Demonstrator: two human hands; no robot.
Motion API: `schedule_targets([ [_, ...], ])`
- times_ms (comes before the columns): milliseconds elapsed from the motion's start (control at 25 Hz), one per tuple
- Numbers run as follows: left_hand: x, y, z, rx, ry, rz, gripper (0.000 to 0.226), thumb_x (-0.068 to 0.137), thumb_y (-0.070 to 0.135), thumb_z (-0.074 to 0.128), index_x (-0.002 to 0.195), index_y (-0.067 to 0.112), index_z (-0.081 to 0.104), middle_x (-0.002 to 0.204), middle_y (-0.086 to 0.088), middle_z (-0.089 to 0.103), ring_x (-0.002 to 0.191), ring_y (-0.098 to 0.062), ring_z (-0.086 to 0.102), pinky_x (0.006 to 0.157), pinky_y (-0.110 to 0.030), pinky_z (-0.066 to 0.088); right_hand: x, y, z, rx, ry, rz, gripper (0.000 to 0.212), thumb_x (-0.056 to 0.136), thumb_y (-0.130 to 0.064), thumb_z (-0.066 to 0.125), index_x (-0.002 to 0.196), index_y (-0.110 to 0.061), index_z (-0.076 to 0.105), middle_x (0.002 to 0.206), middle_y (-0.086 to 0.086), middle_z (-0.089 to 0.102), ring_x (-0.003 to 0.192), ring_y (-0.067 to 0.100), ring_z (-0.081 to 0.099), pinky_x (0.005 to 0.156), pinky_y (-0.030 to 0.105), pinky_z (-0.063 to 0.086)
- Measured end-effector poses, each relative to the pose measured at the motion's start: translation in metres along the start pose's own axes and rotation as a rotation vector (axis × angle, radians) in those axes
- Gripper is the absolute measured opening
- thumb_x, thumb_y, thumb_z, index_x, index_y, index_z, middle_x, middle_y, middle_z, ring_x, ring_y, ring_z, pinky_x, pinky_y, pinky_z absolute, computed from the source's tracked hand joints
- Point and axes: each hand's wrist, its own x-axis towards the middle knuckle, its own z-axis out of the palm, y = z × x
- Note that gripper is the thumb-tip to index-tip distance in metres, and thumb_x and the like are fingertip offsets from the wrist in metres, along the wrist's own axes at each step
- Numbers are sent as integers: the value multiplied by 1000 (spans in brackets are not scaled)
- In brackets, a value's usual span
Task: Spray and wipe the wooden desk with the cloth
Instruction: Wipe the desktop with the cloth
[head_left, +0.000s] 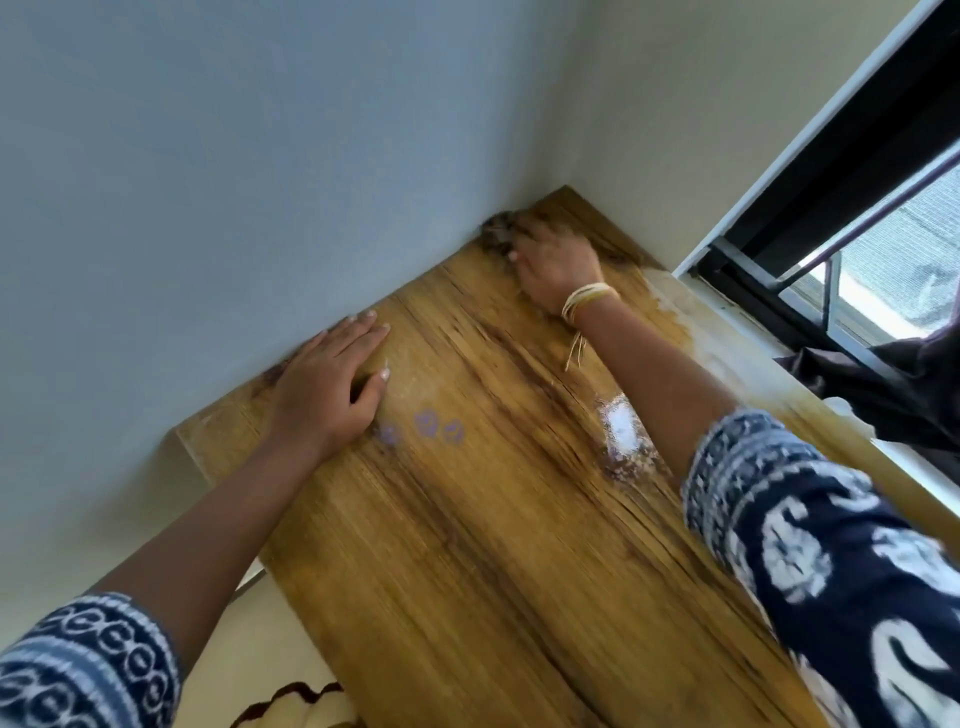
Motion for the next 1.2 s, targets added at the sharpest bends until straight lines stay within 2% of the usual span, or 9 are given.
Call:
schedule_targets([
  [160,0,1,-1,-18,2,-7,55,94,37,46,147,24,41,155,7,34,145,-9,27,120,-31,18,35,40,8,-2,30,412,44,99,-31,34,140,-21,47,151,2,39,130,33,40,102,45,38],
  [280,0,1,-2,-24,2,-5,55,94,38,45,147,24,41,155,8,33,145,-8,25,120,-31,18,49,35,9,-71,40,519,44,95,-29,35,134,-16,52,144,8,41,127,33,39,98,45,35],
  [400,0,-1,-1,-21,5,0,55,94,38,45,147,24,41,155,7,34,145,-8,26,120,-33,20,43,25,9,14,94,617,39,91,-27,42,121,-14,61,140,12,40,124,34,39,96,44,35],
  [560,0,-1,1,-27,9,-10,51,97,31,53,146,24,42,155,6,35,145,-10,27,120,-34,21,-10,22,14,91,177,874,40,88,-27,42,117,-13,65,138,14,40,122,34,40,99,48,34],
  [640,1,-1,0,-22,3,-8,52,96,31,53,147,24,42,155,6,35,145,-10,27,120,-34,22,-56,33,19,49,186,1015,42,93,-36,37,119,-13,61,138,15,40,122,35,41,99,49,34],
  [840,0,-1,0,-15,17,-8,52,96,31,53,146,23,43,155,5,36,145,-11,28,119,-33,21,-92,42,12,24,71,1257,44,97,-35,32,131,-12,50,142,16,36,125,35,38,98,46,33],
  [920,1,1,0,-10,17,-8,52,96,30,53,146,23,43,154,5,37,144,-11,29,119,-32,21,-79,19,6,14,97,1120,45,97,-32,32,137,-18,45,144,14,38,127,35,38,99,46,34],
  [1120,0,1,-1,-5,18,-13,51,96,31,53,146,24,43,154,5,37,144,-11,29,119,-34,23,-83,-82,11,63,61,168,50,96,-45,27,143,-34,41,149,2,42,131,30,43,101,47,41],
  [1200,0,2,-2,0,16,-8,52,96,31,52,146,24,43,154,5,37,144,-12,29,118,-34,23,-92,-74,9,75,19,1,50,96,-48,24,141,-38,42,152,-3,40,134,27,42,98,46,44],
])
